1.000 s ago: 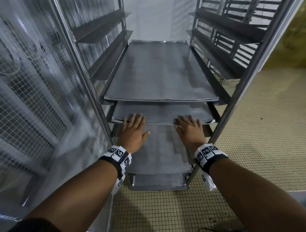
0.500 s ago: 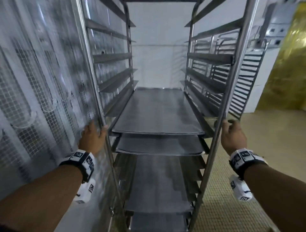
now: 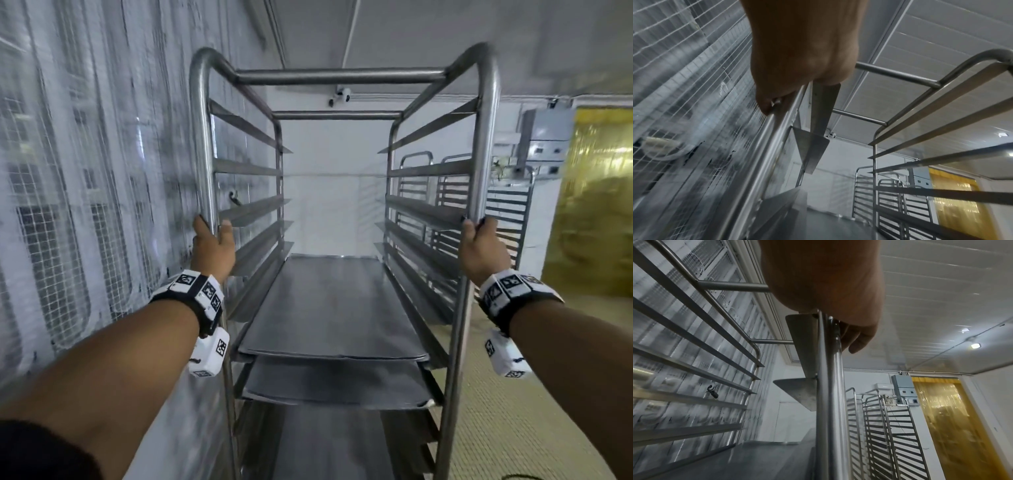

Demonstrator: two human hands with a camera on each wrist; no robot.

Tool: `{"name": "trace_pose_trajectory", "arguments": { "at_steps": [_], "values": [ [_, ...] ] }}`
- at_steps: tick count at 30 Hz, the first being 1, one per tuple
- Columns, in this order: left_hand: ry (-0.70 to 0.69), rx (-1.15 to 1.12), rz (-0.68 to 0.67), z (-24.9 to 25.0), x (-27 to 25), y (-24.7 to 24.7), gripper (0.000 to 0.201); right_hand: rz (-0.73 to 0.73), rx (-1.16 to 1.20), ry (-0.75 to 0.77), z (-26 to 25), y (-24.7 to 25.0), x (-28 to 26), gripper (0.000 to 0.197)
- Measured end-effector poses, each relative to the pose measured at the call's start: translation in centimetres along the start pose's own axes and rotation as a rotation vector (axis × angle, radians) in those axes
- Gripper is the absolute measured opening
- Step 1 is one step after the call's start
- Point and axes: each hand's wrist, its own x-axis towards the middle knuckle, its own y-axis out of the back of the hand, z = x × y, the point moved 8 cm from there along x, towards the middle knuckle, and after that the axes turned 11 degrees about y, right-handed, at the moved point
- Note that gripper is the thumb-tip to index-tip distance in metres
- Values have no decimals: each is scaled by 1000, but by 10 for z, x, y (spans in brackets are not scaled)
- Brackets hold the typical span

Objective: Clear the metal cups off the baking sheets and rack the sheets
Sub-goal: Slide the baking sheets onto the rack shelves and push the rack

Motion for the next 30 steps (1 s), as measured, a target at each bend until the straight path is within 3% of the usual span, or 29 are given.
{"name": "trace_pose_trajectory", "arguments": {
  "at_steps": [10,18,30],
  "values": [
    [-91,-63,179,-5,-2,4,48,123,35,-3,23,-21,-5,49],
    [-191,-46,301,-8,6,-1,49,222,65,53,31,-23,2,44],
    [-225,-12,384,-6,21,-35,52,222,50,46,59,-41,38,46]
  ]
}}
